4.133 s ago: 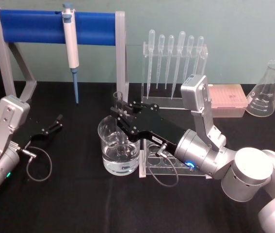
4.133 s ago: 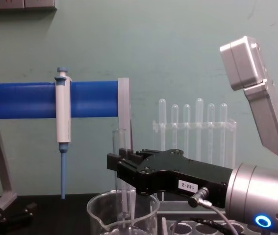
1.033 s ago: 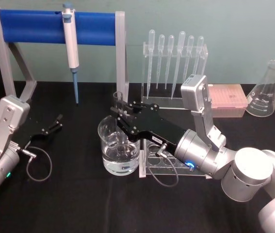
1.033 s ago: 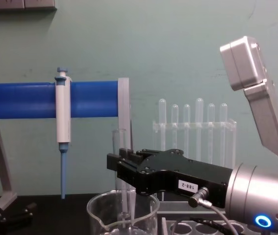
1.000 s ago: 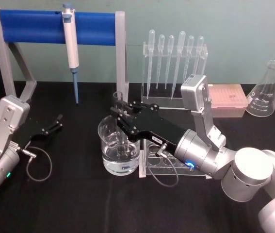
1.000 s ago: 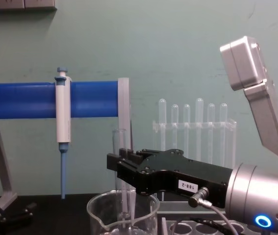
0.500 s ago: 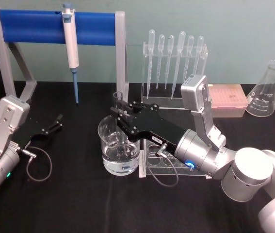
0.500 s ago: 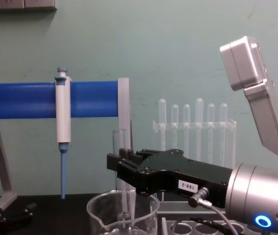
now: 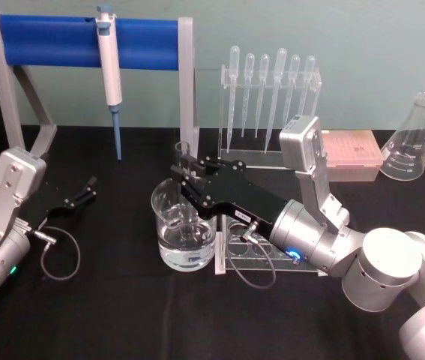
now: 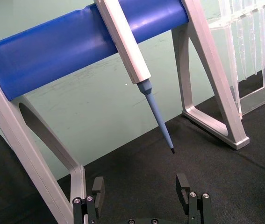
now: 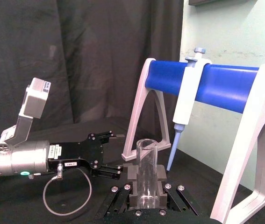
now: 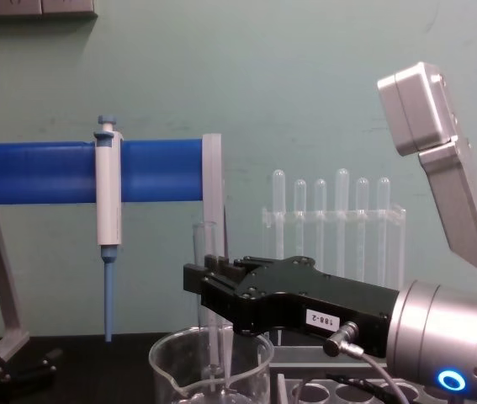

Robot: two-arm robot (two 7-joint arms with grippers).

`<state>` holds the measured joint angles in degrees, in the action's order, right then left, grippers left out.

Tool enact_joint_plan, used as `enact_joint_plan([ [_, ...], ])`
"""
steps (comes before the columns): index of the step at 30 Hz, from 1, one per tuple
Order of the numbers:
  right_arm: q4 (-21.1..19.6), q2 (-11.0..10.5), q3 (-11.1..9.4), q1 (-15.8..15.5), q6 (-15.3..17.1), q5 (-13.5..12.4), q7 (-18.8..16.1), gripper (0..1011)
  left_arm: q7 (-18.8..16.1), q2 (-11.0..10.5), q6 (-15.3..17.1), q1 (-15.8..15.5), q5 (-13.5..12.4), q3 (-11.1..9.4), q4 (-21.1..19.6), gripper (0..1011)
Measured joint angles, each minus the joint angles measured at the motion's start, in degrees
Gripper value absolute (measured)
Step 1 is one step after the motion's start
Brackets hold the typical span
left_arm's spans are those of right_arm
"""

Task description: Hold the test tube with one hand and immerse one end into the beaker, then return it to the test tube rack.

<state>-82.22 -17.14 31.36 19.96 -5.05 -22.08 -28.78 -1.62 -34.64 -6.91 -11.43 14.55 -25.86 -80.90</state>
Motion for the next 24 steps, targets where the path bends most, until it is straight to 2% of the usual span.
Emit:
enact_joint_plan([
  [24, 0.0, 0.0, 0.0, 0.0, 0.0, 0.0, 0.0, 228, 0.0, 0.0, 0.0, 0.0, 0.0, 0.0, 0.0, 1000],
])
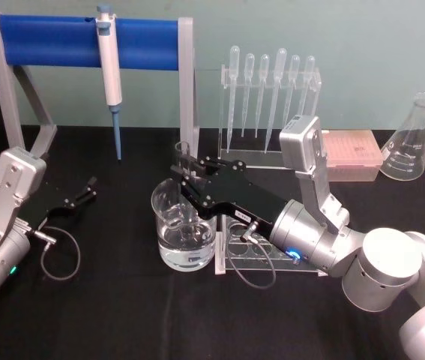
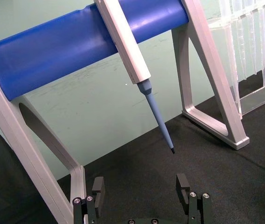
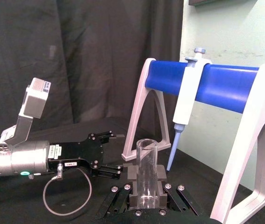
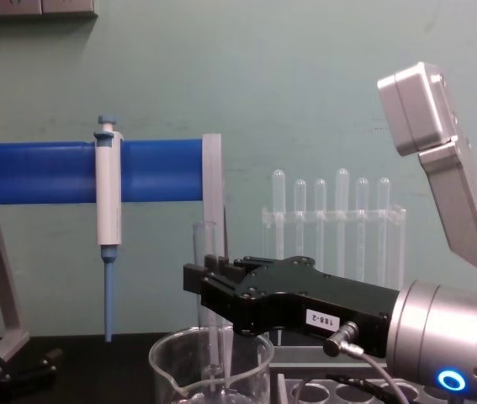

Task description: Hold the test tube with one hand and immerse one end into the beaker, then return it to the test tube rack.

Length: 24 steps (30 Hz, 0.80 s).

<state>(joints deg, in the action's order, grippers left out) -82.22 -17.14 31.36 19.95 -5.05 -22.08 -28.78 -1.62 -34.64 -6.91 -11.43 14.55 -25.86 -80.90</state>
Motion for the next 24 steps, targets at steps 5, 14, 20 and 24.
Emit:
enact_joint_plan([
  [5, 0.0, 0.0, 0.0, 0.0, 0.0, 0.0, 0.0, 228, 0.0, 0.0, 0.0, 0.0, 0.0, 0.0, 0.0, 1000],
  [14, 0.0, 0.0, 0.0, 0.0, 0.0, 0.0, 0.0, 228, 0.0, 0.0, 0.0, 0.0, 0.0, 0.0, 0.0, 1000],
  [20, 0.0, 0.0, 0.0, 0.0, 0.0, 0.0, 0.0, 228, 0.0, 0.0, 0.0, 0.0, 0.0, 0.0, 0.0, 1000],
  [24, 0.0, 0.0, 0.0, 0.0, 0.0, 0.0, 0.0, 228, 0.0, 0.0, 0.0, 0.0, 0.0, 0.0, 0.0, 1000],
])
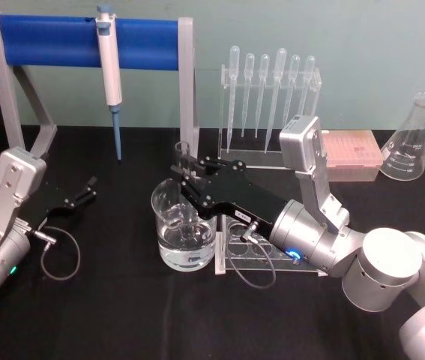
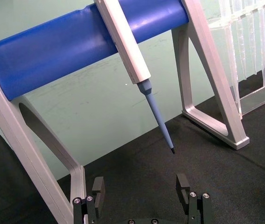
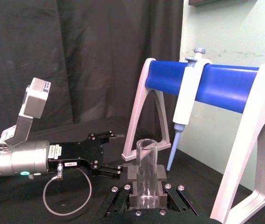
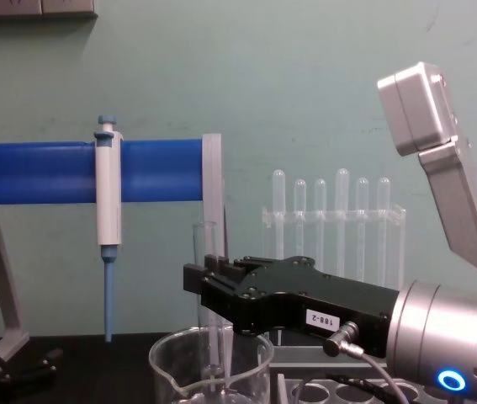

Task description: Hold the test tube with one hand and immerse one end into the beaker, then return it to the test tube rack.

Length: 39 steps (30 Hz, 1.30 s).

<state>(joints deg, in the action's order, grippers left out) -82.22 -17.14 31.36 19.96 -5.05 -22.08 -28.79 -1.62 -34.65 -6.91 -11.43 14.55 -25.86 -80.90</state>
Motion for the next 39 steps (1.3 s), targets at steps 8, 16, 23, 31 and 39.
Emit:
enact_joint_plan([
  [8, 0.0, 0.0, 0.0, 0.0, 0.0, 0.0, 0.0, 228, 0.0, 0.0, 0.0, 0.0, 0.0, 0.0, 0.0, 1000],
  [16, 0.0, 0.0, 0.0, 0.0, 0.0, 0.0, 0.0, 228, 0.0, 0.0, 0.0, 0.0, 0.0, 0.01, 0.0, 1000],
  [23, 0.0, 0.0, 0.0, 0.0, 0.0, 0.0, 0.01, 227, 0.0, 0.0, 0.0, 0.0, 0.0, 0.0, 0.0, 1000],
  [31, 0.0, 0.0, 0.0, 0.0, 0.0, 0.0, 0.0, 227, 0.0, 0.0, 0.0, 0.0, 0.0, 0.0, 0.0, 1000],
  [39, 0.0, 0.0, 0.0, 0.0, 0.0, 0.0, 0.0, 228, 0.0, 0.0, 0.0, 0.0, 0.0, 0.0, 0.0, 1000],
])
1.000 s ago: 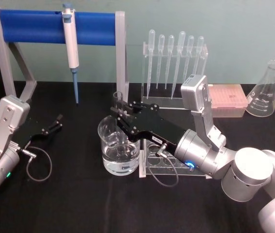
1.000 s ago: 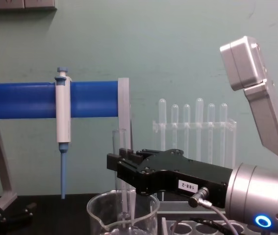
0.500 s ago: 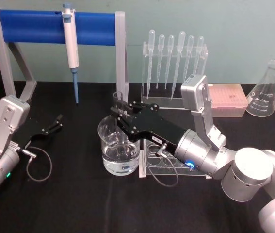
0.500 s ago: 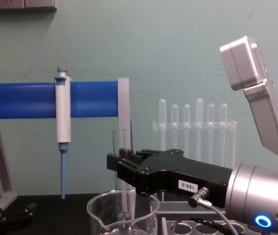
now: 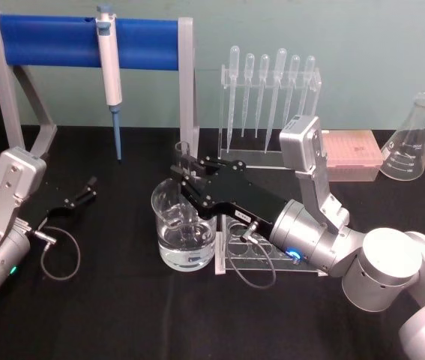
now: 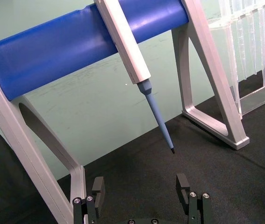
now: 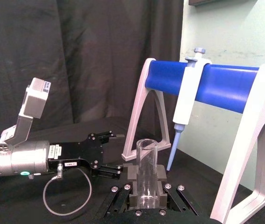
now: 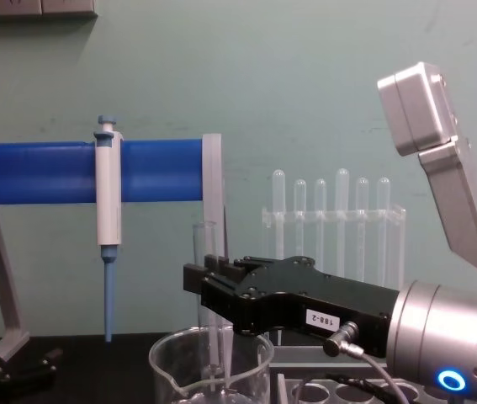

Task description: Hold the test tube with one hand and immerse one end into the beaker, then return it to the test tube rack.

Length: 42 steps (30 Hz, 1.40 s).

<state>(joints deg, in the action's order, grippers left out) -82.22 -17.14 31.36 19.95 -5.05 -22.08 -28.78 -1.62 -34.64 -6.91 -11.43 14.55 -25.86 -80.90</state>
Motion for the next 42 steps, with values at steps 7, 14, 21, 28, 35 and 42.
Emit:
enact_joint_plan([
  [7, 0.0, 0.0, 0.0, 0.0, 0.0, 0.0, 0.0, 227, 0.0, 0.0, 0.0, 0.0, 0.0, 0.0, 0.0, 1000],
  [14, 0.0, 0.0, 0.0, 0.0, 0.0, 0.0, 0.0, 228, 0.0, 0.0, 0.0, 0.0, 0.0, 0.0, 0.0, 1000],
  [21, 0.0, 0.0, 0.0, 0.0, 0.0, 0.0, 0.0, 228, 0.0, 0.0, 0.0, 0.0, 0.0, 0.0, 0.0, 1000],
  [28, 0.0, 0.0, 0.0, 0.0, 0.0, 0.0, 0.0, 228, 0.0, 0.0, 0.0, 0.0, 0.0, 0.0, 0.0, 1000],
  [35, 0.0, 0.0, 0.0, 0.0, 0.0, 0.0, 0.0, 228, 0.0, 0.0, 0.0, 0.0, 0.0, 0.0, 0.0, 1000],
  [42, 0.0, 0.0, 0.0, 0.0, 0.0, 0.0, 0.0, 228, 0.0, 0.0, 0.0, 0.0, 0.0, 0.0, 0.0, 1000],
])
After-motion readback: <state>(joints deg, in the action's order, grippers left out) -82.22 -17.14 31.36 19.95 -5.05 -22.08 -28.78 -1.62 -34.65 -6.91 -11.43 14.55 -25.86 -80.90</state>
